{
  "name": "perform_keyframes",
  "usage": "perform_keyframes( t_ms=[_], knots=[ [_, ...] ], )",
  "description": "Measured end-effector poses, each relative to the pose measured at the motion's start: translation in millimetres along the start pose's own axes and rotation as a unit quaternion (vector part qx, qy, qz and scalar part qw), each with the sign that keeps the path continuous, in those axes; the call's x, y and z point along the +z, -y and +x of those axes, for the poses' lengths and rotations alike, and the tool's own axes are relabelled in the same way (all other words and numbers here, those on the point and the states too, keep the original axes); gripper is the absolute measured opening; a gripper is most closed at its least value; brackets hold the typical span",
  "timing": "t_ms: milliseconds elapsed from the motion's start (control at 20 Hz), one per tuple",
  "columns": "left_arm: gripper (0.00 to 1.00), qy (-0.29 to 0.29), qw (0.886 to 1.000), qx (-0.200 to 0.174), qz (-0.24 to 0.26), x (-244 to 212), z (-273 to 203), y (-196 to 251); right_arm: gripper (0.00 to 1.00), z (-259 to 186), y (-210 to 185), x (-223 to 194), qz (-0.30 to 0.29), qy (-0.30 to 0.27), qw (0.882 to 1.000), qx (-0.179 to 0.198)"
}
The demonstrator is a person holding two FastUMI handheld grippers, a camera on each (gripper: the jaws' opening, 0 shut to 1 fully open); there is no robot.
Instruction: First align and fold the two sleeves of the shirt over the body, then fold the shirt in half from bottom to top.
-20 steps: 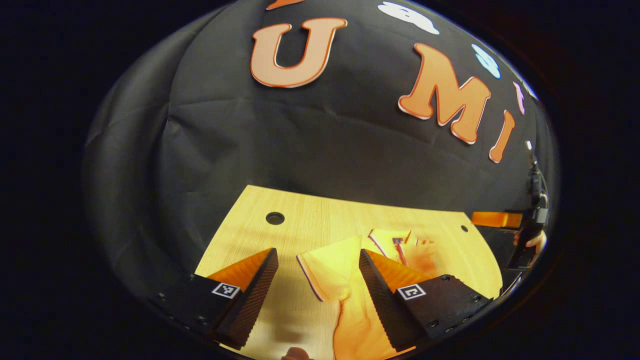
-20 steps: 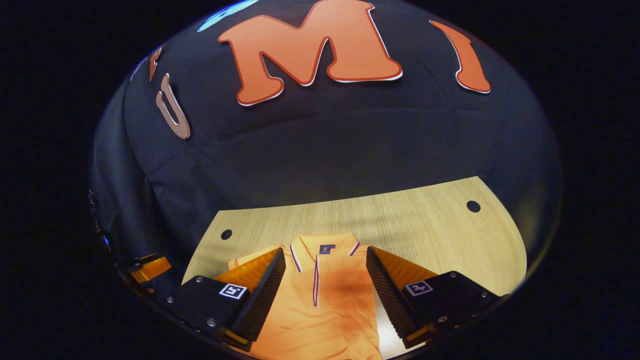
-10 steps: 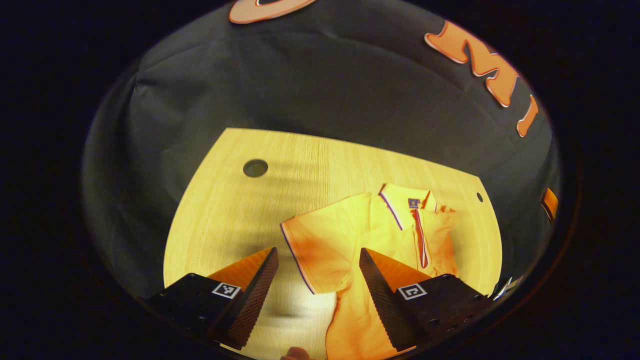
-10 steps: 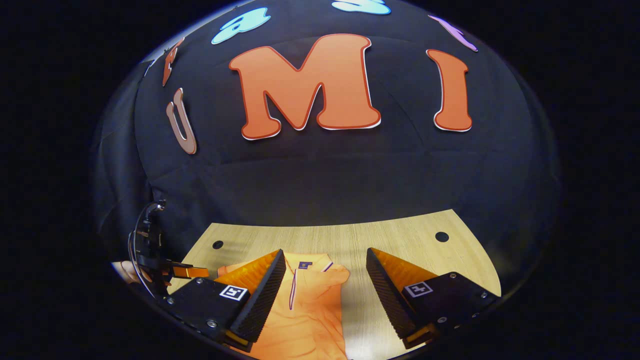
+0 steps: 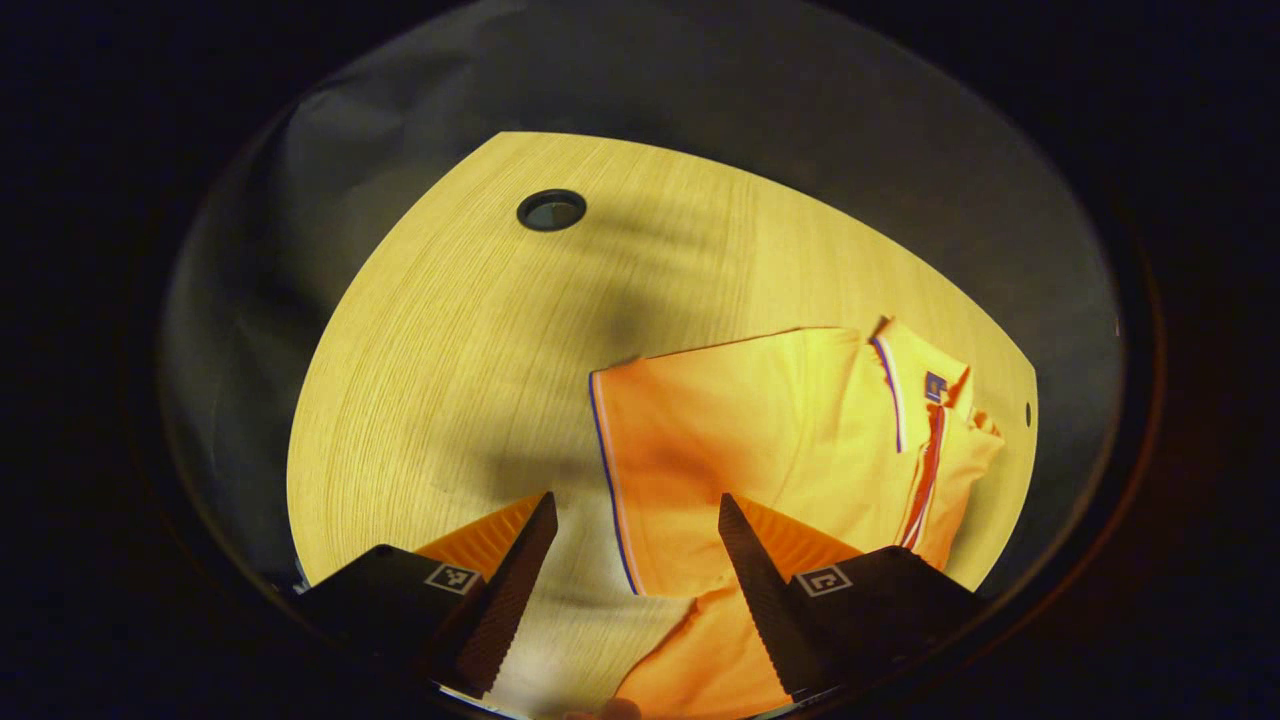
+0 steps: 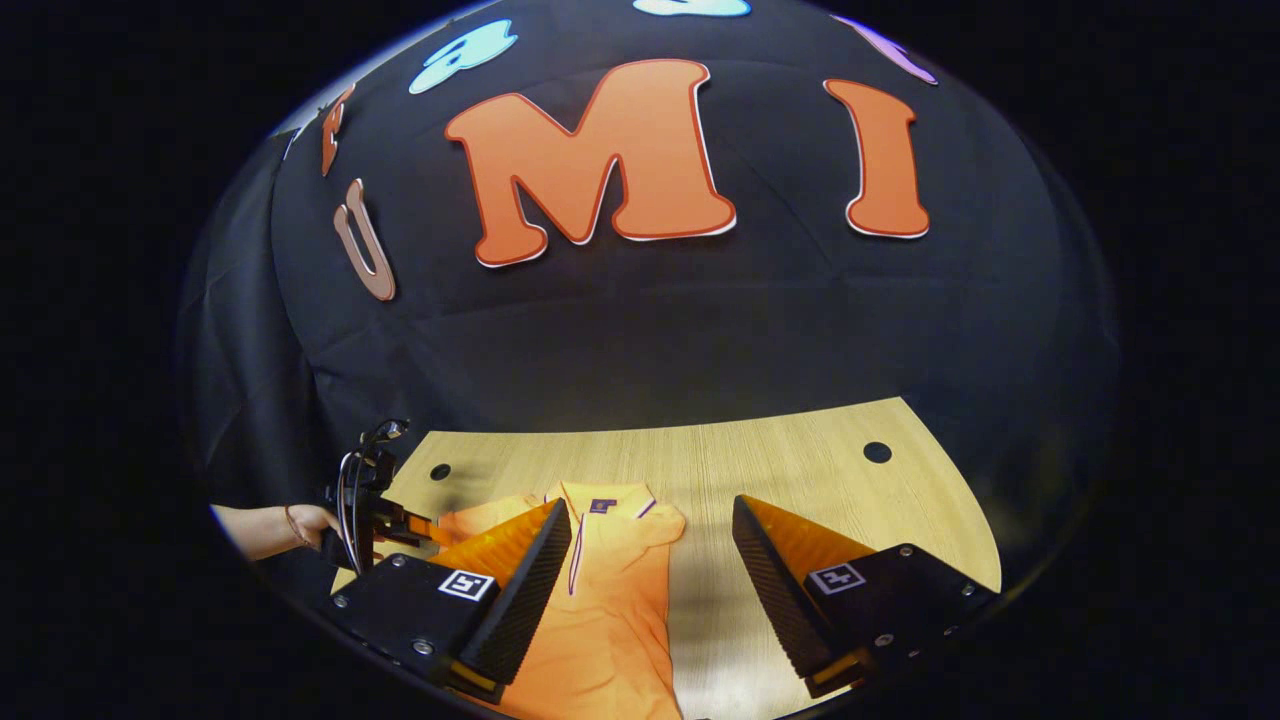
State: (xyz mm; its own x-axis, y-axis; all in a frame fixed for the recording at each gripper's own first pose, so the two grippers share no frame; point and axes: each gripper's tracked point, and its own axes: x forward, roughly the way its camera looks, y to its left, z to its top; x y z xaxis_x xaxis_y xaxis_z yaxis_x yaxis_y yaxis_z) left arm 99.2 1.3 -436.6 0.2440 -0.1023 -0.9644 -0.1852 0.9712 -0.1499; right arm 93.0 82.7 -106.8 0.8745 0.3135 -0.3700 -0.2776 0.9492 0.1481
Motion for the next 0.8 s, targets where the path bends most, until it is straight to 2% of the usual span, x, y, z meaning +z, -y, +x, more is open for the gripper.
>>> perform_keyframes(
  t_ms=[250, 350, 450, 500, 600, 650, 700, 800],
  knots=[
    [0.98, -0.011, 0.999, 0.045, 0.007, 0, 19, -12, 0.98, 3, 18, -19, 0.027, -0.024, 0.999, 0.005],
    [0.95, -0.017, 0.998, 0.053, 0.019, -2, 18, -12, 0.98, 4, 26, -22, 0.036, -0.030, 0.999, 0.003],
    [0.93, -0.015, 0.998, 0.055, 0.017, -1, 18, -9, 0.98, 6, 29, -25, 0.044, -0.031, 0.999, 0.003],
    [0.89, -0.014, 0.998, 0.054, 0.024, 1, 18, -9, 0.98, 5, 29, -25, 0.049, -0.031, 0.998, 0.006],
    [0.91, -0.014, 0.998, 0.050, 0.034, 3, 20, -7, 0.98, 6, 30, -26, 0.055, -0.032, 0.998, 0.011],
    [0.86, -0.018, 0.998, 0.050, 0.036, 2, 18, -7, 0.98, 6, 30, -27, 0.056, -0.033, 0.998, 0.011],
    [0.86, -0.014, 0.998, 0.047, 0.038, 2, 20, -5, 0.98, 6, 32, -27, 0.057, -0.033, 0.998, 0.011],
    [0.60, -0.020, 0.998, 0.045, 0.042, 0, 19, 3, 0.98, 6, 33, -28, 0.062, -0.034, 0.997, 0.014]
  ],
)
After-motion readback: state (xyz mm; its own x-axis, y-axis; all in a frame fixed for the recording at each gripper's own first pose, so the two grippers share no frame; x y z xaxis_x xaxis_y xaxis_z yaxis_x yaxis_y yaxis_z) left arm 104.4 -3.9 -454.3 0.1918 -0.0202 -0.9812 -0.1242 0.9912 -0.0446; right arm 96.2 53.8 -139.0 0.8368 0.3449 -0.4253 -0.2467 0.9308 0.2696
